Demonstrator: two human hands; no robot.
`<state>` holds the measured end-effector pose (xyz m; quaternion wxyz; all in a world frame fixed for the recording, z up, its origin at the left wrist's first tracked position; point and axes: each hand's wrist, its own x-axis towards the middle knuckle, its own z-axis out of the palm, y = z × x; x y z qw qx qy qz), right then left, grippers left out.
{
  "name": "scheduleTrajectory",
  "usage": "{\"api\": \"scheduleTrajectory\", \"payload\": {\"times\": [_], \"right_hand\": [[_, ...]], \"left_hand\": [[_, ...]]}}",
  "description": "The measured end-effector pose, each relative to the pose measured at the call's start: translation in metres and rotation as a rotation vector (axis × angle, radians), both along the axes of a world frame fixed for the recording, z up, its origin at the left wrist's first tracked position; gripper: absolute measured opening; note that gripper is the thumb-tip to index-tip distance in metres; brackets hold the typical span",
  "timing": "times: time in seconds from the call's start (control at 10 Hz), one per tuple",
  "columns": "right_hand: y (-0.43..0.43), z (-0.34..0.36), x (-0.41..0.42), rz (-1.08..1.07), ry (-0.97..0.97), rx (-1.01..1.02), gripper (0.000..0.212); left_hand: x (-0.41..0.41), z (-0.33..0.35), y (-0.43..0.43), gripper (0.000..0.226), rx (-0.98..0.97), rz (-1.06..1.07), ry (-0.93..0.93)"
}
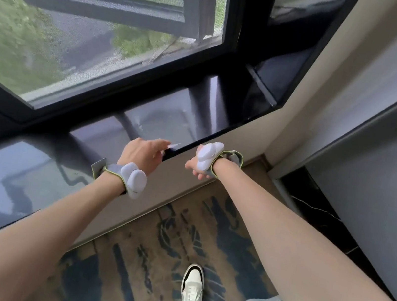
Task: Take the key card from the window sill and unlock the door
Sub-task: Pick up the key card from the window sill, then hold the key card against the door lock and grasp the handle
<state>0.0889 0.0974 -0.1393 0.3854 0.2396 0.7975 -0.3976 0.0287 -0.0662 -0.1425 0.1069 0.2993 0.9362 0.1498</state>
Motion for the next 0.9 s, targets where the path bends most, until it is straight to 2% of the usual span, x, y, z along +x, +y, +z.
{"api": "scheduleTrajectory", "payload": {"times": [0.1, 0.2, 0.4, 0.5, 0.6, 0.8, 0.9], "right_hand": [[0.019, 0.03, -0.003, -0.05, 0.127, 0.0, 0.029], [0.051, 0.061, 0.001, 0.043, 0.021, 0.003, 0.021], [0.149, 0.145, 0.046, 0.0, 0.265, 0.302, 0.03], [0.198, 0.188, 0.073, -0.107, 0.262, 0.261, 0.031], [0.234, 0.202, 0.102, -0.131, 0.292, 0.284, 0.019], [0.333, 0.231, 0.21, -0.467, 0.368, 0.286, 0.023], [0.375, 0.239, 0.262, -0.651, 0.307, 0.205, 0.018]], "left_hand": [[0.003, 0.035, 0.022, 0.031, 0.098, -0.069, -0.061], [0.01, 0.067, 0.054, 0.027, 0.161, -0.085, -0.124], [0.04, 0.133, 0.147, 0.012, 0.198, -0.065, -0.182], [0.058, 0.158, 0.193, 0.006, 0.219, -0.064, -0.231], [0.077, 0.179, 0.237, 0.006, 0.246, -0.118, -0.205], [0.147, 0.226, 0.354, 0.009, 0.209, -0.323, -0.146], [0.176, 0.244, 0.397, 0.007, 0.242, -0.378, -0.152]]}}
